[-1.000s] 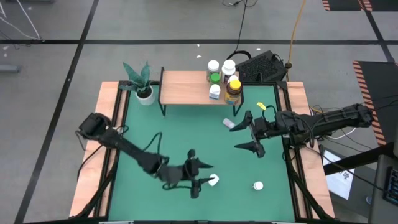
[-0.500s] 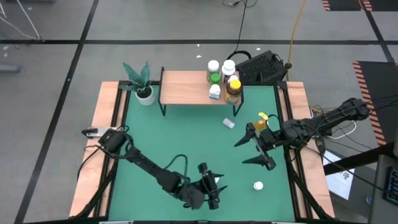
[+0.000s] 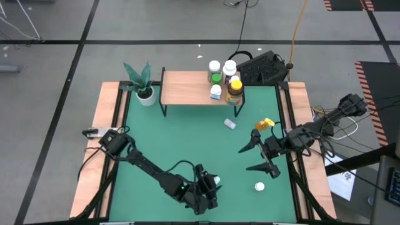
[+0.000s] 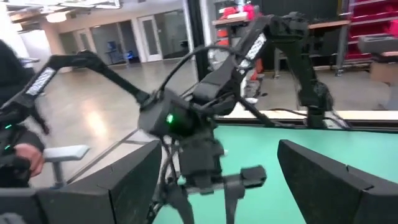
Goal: Pick and place medicine bottles onto shelf by color
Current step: Put the white blue medicine bottle on the shelf
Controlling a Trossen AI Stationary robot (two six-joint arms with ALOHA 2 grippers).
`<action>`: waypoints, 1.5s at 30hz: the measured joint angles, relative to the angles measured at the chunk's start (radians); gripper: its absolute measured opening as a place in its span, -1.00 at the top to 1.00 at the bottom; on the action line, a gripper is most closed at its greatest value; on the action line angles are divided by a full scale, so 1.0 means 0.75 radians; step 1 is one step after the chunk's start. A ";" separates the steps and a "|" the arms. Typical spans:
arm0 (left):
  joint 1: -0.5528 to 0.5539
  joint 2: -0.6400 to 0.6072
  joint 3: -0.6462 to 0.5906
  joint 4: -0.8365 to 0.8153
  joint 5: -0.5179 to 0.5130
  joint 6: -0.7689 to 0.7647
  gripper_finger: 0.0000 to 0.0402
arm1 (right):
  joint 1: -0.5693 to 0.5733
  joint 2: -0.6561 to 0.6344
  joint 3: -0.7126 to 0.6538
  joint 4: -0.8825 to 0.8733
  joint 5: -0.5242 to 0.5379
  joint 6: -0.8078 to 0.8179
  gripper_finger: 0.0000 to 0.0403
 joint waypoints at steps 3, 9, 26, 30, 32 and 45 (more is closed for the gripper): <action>0.017 -0.002 0.001 -0.049 0.013 -0.054 -0.21 | 0.007 0.000 0.000 0.000 0.028 0.000 -0.56; 0.031 -0.004 0.001 -0.074 0.054 -0.100 -0.41 | 0.008 0.000 0.000 0.009 0.030 0.000 -0.56; -0.003 -0.033 0.000 -0.001 0.111 0.013 -0.22 | 0.008 0.000 0.000 -0.005 0.026 0.000 -0.56; -0.003 -0.049 0.000 -0.010 0.092 0.001 -0.26 | 0.008 0.000 0.000 -0.007 0.026 0.000 -0.56; -0.002 -0.048 0.000 -0.014 0.089 0.007 -0.32 | 0.008 0.000 0.000 -0.007 0.026 0.001 -0.56; 0.019 -0.038 0.001 -0.156 0.162 -0.263 -0.63 | 0.009 0.000 0.000 -0.007 0.025 0.007 -0.56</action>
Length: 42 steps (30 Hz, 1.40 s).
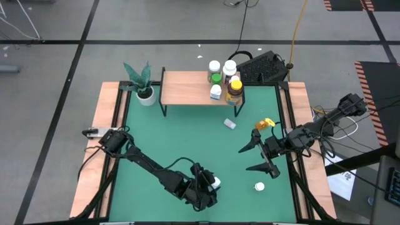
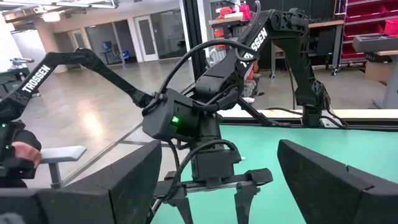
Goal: Pick and place medicine bottles onto shelf by color
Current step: Put the white blue medicine bottle on the shelf
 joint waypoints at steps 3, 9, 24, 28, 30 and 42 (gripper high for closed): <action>0.000 0.013 0.001 0.003 0.016 0.004 -0.57 | 0.000 0.000 -0.001 0.002 0.000 0.008 -0.56; 0.016 0.034 0.001 0.008 0.045 0.015 -0.31 | 0.000 -0.001 -0.001 0.007 0.000 0.009 -0.56; 0.125 -0.059 0.000 -0.198 0.119 0.302 0.02 | 0.000 0.000 -0.001 0.018 0.004 0.008 -0.56; 0.213 -0.204 0.001 -0.357 0.108 0.413 -0.01 | 0.000 0.000 -0.001 0.027 0.004 0.007 -0.56; 0.266 -0.278 0.000 -0.419 0.106 0.483 0.05 | 0.000 -0.001 -0.001 0.035 0.005 0.004 -0.56; 0.773 -0.725 0.001 -0.497 0.267 1.111 0.03 | -0.009 -0.018 -0.001 0.079 0.007 -0.140 -0.56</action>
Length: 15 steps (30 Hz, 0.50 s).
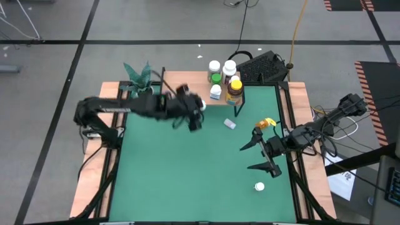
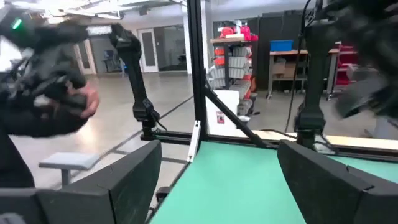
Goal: Pick and place medicine bottles onto shelf by color
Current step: Put the white blue medicine bottle on the shelf
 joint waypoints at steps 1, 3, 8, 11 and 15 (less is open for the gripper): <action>0.056 -0.019 0.000 0.013 0.062 0.040 0.04 | -0.002 -0.003 0.000 -0.003 0.000 -0.013 -0.56; 0.165 -0.037 -0.001 -0.005 0.167 0.109 0.08 | -0.013 -0.007 0.000 0.001 0.003 -0.035 -0.56; 0.407 -0.020 -0.001 0.029 0.444 0.268 0.15 | -0.045 -0.023 0.000 -0.008 0.002 -0.110 -0.56; 0.520 0.016 -0.001 0.072 0.587 0.339 0.09 | -0.066 -0.033 0.000 -0.012 0.001 -0.152 -0.56; 0.634 0.065 -0.001 0.138 0.732 0.438 0.02 | -0.102 -0.052 0.000 -0.021 -0.001 -0.201 -0.56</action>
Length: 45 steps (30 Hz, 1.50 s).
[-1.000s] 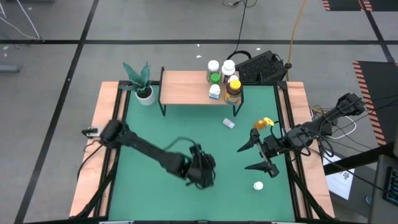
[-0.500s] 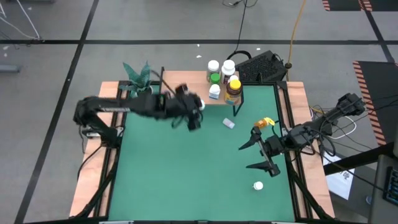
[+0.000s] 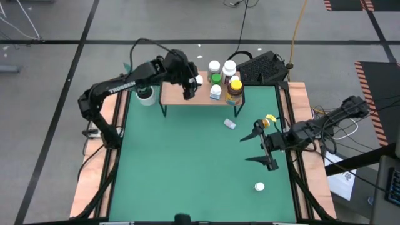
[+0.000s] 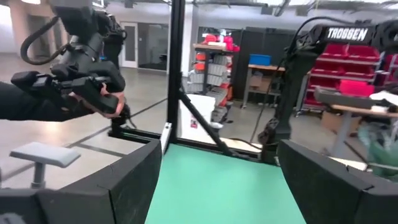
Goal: Pick and place medicine bottles onto shelf by color
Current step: Put the white blue medicine bottle on the shelf
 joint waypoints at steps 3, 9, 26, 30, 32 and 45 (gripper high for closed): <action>0.068 0.038 0.002 0.053 0.109 0.068 0.07 | -0.032 -0.015 0.000 -0.003 0.000 -0.037 -0.56; 0.176 0.111 0.000 0.095 0.290 0.161 0.13 | -0.105 -0.043 0.000 -0.012 -0.001 -0.121 -0.56; 0.292 0.216 0.002 0.137 0.435 0.309 0.08 | -0.310 0.059 0.000 0.007 -0.001 -0.371 -0.56; 0.313 0.217 0.002 0.161 0.512 0.337 0.01 | -0.356 0.112 0.000 -0.014 -0.001 -0.326 -0.56; 0.321 0.217 0.002 0.174 0.527 0.342 0.01 | -0.372 0.144 0.000 -0.036 -0.004 -0.289 -0.56; 0.362 0.217 0.001 0.235 0.565 0.334 0.02 | -0.370 0.304 0.000 -0.051 -0.008 -0.189 -0.56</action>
